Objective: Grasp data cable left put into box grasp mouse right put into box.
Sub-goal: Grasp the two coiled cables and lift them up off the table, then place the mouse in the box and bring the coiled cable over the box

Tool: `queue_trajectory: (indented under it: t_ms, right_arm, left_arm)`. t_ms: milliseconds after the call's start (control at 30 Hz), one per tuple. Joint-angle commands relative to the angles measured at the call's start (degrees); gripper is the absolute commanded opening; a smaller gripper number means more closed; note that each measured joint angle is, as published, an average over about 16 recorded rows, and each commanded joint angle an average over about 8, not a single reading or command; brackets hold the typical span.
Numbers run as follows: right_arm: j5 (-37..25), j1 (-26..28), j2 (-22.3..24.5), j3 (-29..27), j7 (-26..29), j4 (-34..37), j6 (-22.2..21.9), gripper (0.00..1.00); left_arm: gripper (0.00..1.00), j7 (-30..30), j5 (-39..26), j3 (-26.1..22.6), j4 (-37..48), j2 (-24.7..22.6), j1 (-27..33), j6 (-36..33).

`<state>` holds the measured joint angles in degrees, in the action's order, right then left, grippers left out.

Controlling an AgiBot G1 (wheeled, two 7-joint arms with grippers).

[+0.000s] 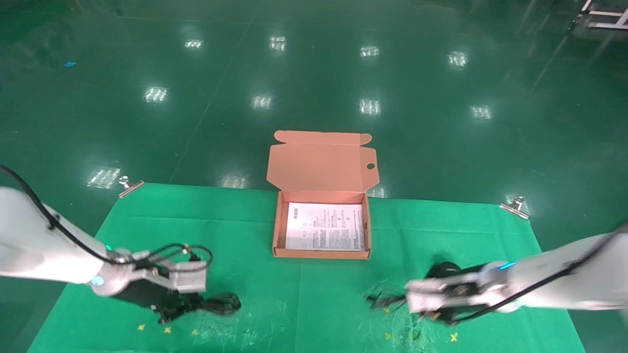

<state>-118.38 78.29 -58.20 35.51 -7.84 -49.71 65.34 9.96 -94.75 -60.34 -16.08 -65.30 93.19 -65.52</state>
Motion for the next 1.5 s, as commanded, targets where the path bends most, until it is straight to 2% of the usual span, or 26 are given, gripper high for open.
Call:
queue_trajectory:
  t_ms: [33,167,300,600,900,1200,1500]
  right_arm:
    - [1.10,0.68,2.18,-1.38,1.99,-1.37,0.66,0.00]
    - [2.13,4.88,3.59,-4.09,4.80,-2.61,-0.94,0.00]
    - [3.25,9.87,2.01,-6.08,6.03,-2.01,-3.16,0.00]
    - [6.82,19.22,-7.37,-8.52,4.87,5.09,-8.92,0.00]
    - [9.54,25.90,-15.40,-9.48,2.02,14.80,-12.18,0.00]
    - [10.04,29.07,-17.96,-9.13,-0.63,19.31,-12.33,0.00]
    - [10.43,27.49,-18.37,-7.97,-0.80,18.40,-12.56,0.00]
  left_arm:
    - [0.00,0.35,-0.14,-0.01,-0.90,1.03,0.88,-0.29]
    - [0.00,-1.49,-0.41,0.52,-4.79,3.29,4.34,0.65]
    - [0.00,-4.32,-0.88,1.17,-9.44,4.57,7.38,2.97]
    - [0.00,-9.19,-2.76,2.51,-17.48,4.25,11.87,10.74]
    - [0.00,-9.15,-3.31,4.30,-18.37,2.39,15.29,17.83]
    - [0.00,-7.57,-3.96,4.26,-17.48,1.41,17.13,18.78]
    - [0.00,-8.18,-4.59,3.53,-18.45,3.18,16.33,17.06]
